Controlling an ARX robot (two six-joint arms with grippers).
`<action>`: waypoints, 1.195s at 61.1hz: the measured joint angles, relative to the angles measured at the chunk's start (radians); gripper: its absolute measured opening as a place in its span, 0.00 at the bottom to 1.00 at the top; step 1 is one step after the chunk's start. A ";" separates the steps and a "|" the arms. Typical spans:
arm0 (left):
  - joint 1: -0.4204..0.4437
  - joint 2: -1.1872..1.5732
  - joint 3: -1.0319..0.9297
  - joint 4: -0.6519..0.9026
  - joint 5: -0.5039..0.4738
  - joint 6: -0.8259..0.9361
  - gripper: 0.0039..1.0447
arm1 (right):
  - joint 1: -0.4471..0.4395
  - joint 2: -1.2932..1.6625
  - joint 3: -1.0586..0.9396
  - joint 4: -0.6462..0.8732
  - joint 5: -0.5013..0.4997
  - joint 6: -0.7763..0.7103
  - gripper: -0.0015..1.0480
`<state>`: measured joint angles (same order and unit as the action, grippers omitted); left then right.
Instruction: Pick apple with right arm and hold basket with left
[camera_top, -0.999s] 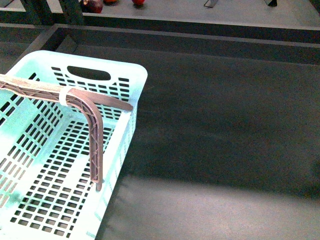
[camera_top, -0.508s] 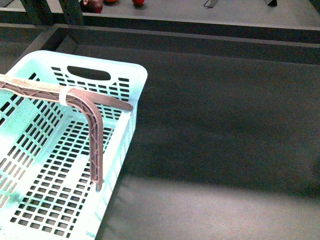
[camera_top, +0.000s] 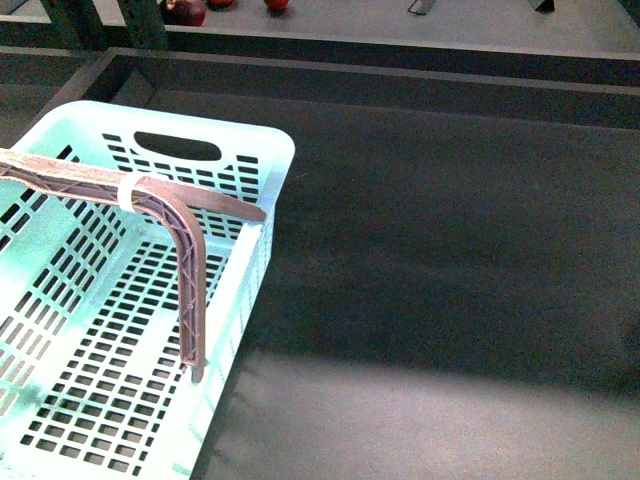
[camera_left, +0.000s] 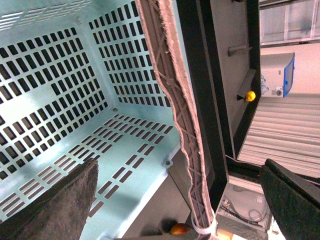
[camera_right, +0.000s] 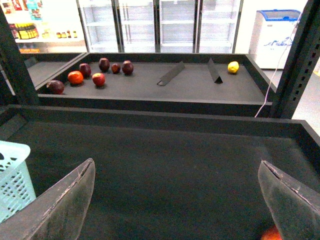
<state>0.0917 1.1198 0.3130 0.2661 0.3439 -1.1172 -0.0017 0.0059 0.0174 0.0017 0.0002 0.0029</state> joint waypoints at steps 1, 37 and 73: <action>-0.002 0.025 0.006 0.012 -0.003 -0.005 0.94 | 0.000 0.000 0.000 0.000 0.000 0.000 0.91; -0.061 0.448 0.265 0.082 -0.061 -0.037 0.70 | 0.000 0.000 0.000 0.000 0.000 0.000 0.91; -0.105 0.443 0.298 0.019 -0.051 -0.108 0.06 | 0.000 0.000 0.000 0.000 0.000 0.000 0.91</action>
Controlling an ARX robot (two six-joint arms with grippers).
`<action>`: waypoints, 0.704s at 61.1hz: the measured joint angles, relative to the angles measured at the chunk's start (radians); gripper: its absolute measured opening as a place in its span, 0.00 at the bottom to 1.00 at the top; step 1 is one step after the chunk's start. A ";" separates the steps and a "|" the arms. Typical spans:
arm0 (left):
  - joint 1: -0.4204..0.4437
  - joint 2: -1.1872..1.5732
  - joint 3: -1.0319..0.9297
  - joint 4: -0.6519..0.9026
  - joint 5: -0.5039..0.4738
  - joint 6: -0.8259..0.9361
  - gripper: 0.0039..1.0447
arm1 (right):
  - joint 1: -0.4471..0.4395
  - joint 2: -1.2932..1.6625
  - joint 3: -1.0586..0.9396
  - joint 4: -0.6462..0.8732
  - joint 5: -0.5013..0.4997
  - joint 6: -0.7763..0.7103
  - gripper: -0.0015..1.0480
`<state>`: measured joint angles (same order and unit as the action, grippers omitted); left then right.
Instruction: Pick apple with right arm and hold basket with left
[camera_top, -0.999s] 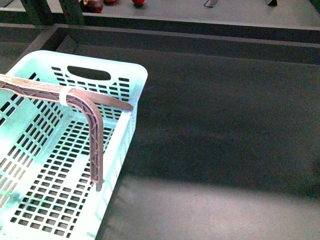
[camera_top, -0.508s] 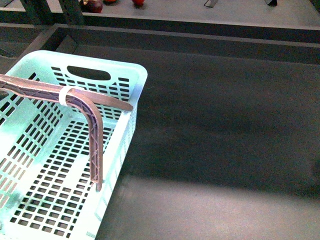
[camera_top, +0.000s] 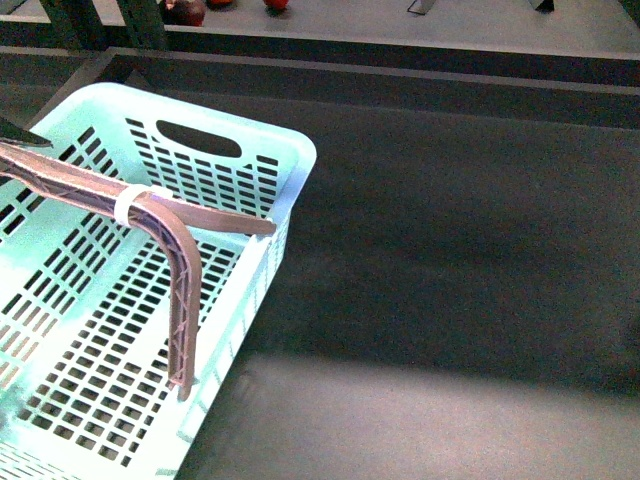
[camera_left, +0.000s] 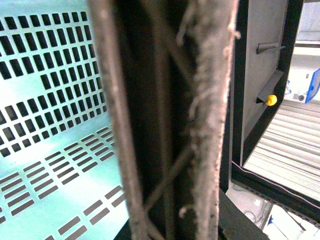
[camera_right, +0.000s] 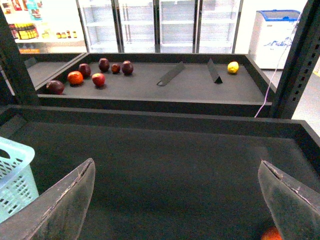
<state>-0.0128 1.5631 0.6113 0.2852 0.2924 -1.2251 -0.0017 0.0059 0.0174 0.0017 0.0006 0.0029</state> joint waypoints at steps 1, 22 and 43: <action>-0.001 -0.005 0.000 -0.004 0.000 0.006 0.06 | 0.000 0.000 0.000 0.000 0.000 0.000 0.91; -0.159 -0.128 0.155 -0.196 0.019 0.130 0.06 | 0.000 0.000 0.000 0.000 0.000 0.000 0.91; -0.390 -0.082 0.320 -0.235 0.021 0.152 0.06 | 0.000 0.000 0.000 0.000 0.000 0.000 0.91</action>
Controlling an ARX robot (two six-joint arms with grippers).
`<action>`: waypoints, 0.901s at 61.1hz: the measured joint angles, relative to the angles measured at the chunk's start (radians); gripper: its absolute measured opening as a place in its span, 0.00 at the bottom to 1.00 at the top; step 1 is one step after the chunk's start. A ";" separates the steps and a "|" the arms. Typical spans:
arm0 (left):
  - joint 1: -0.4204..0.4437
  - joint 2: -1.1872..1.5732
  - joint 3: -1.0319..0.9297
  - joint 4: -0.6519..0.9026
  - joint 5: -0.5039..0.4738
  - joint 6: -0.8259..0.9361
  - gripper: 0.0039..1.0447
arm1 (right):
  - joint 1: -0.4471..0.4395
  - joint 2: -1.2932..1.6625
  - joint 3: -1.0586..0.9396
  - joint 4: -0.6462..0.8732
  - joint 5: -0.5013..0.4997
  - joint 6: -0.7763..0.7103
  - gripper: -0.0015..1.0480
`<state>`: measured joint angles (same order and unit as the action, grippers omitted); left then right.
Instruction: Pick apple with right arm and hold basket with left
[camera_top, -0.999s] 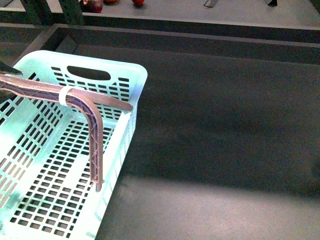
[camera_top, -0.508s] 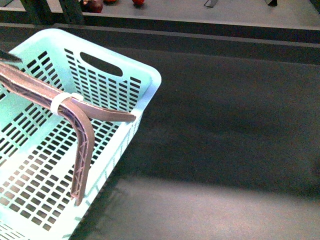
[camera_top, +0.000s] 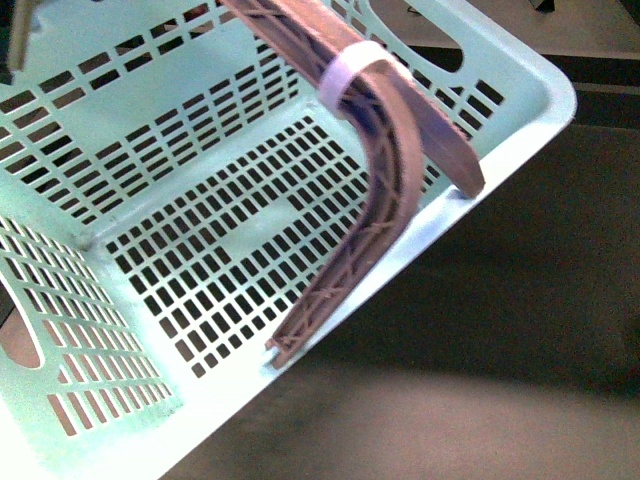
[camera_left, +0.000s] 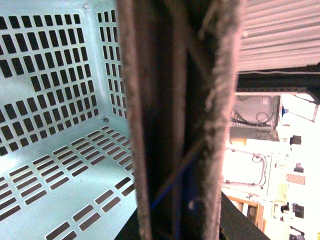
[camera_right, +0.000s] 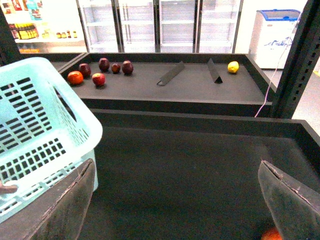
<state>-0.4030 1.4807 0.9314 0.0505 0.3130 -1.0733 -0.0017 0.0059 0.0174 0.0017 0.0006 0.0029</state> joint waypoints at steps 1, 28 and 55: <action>-0.012 0.004 0.003 0.000 -0.002 0.000 0.06 | 0.000 0.000 0.000 0.000 0.000 0.000 0.91; -0.201 0.046 0.054 0.000 -0.006 -0.001 0.06 | 0.000 0.000 0.000 0.000 0.000 0.000 0.91; -0.197 0.046 0.054 0.000 -0.023 0.003 0.06 | 0.016 0.036 0.028 -0.080 0.059 0.050 0.91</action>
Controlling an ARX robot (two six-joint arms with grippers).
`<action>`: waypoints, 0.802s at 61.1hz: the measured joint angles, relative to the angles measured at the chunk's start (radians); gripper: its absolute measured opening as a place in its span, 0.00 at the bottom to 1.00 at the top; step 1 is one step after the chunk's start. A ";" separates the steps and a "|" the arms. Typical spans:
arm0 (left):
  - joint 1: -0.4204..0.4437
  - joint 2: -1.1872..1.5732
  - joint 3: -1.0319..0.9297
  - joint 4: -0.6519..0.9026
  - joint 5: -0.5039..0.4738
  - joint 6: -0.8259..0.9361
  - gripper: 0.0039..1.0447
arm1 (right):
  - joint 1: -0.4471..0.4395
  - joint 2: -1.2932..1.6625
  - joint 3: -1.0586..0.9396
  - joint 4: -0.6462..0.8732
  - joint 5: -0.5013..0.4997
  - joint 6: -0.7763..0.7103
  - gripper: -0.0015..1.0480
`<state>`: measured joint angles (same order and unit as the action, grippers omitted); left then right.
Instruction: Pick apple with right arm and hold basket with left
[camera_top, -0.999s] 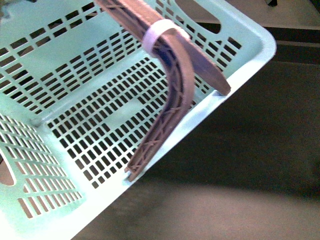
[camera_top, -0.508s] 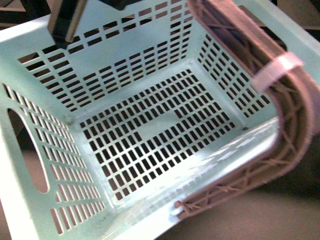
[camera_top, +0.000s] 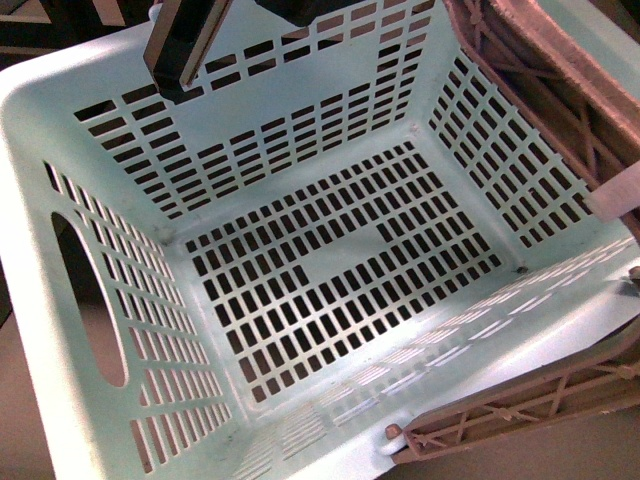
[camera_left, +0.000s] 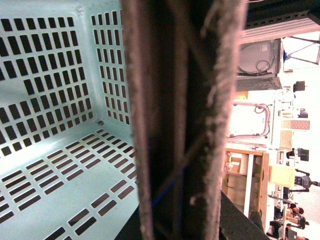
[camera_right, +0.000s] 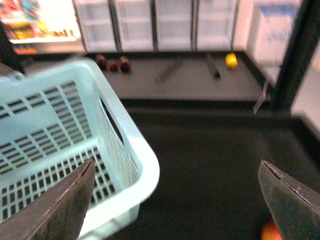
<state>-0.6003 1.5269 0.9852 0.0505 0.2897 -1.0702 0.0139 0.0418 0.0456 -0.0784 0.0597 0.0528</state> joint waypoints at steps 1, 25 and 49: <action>0.000 0.000 0.000 0.000 0.000 0.000 0.06 | 0.014 0.039 0.031 -0.078 0.043 0.041 0.91; -0.001 0.001 0.003 0.000 -0.001 0.000 0.06 | -0.303 0.726 0.119 -0.011 -0.037 0.204 0.91; -0.001 0.001 0.003 0.000 -0.002 0.001 0.06 | -0.481 1.807 0.261 0.763 0.026 -0.029 0.91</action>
<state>-0.6014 1.5280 0.9878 0.0509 0.2874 -1.0691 -0.4675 1.8484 0.3065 0.6842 0.0860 0.0235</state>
